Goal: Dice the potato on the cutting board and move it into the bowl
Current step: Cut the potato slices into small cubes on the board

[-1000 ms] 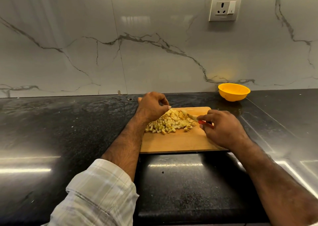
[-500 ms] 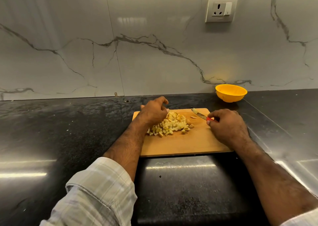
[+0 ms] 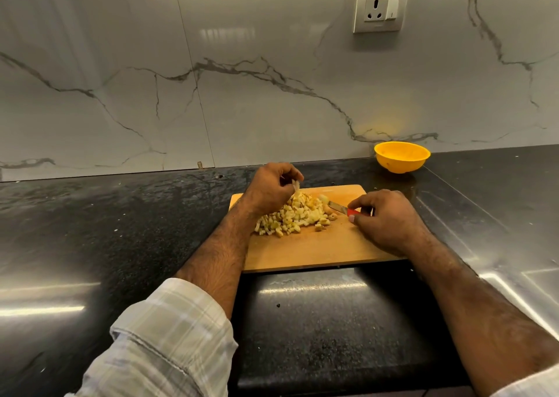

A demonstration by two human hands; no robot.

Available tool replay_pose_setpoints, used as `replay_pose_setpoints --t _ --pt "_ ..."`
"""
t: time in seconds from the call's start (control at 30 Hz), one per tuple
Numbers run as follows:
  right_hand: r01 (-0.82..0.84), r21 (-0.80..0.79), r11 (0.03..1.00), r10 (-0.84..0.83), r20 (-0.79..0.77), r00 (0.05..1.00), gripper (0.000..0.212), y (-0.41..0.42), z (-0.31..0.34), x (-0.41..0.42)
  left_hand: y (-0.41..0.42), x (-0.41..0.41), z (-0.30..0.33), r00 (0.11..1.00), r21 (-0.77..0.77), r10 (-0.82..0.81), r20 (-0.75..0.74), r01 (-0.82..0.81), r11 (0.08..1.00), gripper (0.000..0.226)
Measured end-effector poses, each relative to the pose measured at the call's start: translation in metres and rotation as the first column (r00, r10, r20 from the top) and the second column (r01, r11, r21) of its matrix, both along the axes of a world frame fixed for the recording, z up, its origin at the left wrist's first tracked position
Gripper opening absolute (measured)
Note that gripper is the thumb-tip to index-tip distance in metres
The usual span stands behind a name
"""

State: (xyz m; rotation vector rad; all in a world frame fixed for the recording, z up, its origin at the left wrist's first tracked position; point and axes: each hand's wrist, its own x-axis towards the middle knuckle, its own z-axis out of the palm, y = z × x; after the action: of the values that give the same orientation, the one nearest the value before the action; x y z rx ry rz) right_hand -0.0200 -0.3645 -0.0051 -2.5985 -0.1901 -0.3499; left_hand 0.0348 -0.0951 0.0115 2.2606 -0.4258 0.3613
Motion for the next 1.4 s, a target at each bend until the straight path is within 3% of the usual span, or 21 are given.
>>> replay_pose_setpoints --t 0.13,0.27,0.43,0.53,0.63,0.8,1.07,1.2,1.33,1.4 --pt "0.047 0.08 0.996 -0.055 0.107 0.993 0.024 -0.001 0.001 0.0 0.007 -0.001 0.001 1.0 0.002 0.003 0.0 -0.003 1.0 0.02" --pt "0.196 0.002 0.981 -0.196 0.053 0.979 0.03 0.0 0.001 0.004 0.01 -0.004 0.003 1.0 -0.023 -0.024 -0.01 0.024 0.999 0.011" --pt "0.05 -0.022 0.999 -0.049 0.042 0.998 0.029 0.012 0.001 0.0 0.008 -0.006 0.0 0.996 -0.026 -0.044 -0.074 0.042 0.999 0.023" --pt "0.029 0.07 0.997 -0.039 0.145 0.989 0.026 0.014 0.001 -0.001 0.012 -0.006 0.002 0.995 -0.13 -0.053 -0.088 0.042 0.991 0.022" --pt "0.028 0.059 0.998 -0.036 0.145 0.989 0.026 0.014 -0.001 -0.001 0.014 -0.007 0.004 0.993 -0.2 -0.07 -0.099 0.049 0.979 0.02" --pt "0.062 0.084 0.995 -0.073 0.137 0.988 0.028 0.01 0.0 -0.001 0.013 -0.008 0.0 0.999 -0.011 0.012 -0.046 -0.012 1.0 0.015" --pt "0.022 0.143 0.99 -0.055 0.235 0.97 0.026 0.015 0.001 -0.008 0.018 -0.011 0.004 0.996 0.08 0.029 -0.081 -0.022 0.997 0.016" --pt "-0.006 0.001 1.0 0.006 0.191 0.982 0.024 0.019 0.004 -0.013 0.023 -0.012 0.008 0.994 0.223 0.032 -0.105 -0.008 0.975 0.022" --pt "0.009 0.011 1.0 -0.011 0.177 0.984 0.023 0.019 0.005 -0.015 0.022 -0.011 0.013 0.998 0.408 0.031 -0.062 -0.003 0.913 0.024" --pt "0.014 0.023 1.0 -0.018 0.195 0.981 0.023 0.018 0.003 -0.014 0.022 -0.012 0.014 0.999 0.399 0.009 -0.053 0.013 0.917 0.026"
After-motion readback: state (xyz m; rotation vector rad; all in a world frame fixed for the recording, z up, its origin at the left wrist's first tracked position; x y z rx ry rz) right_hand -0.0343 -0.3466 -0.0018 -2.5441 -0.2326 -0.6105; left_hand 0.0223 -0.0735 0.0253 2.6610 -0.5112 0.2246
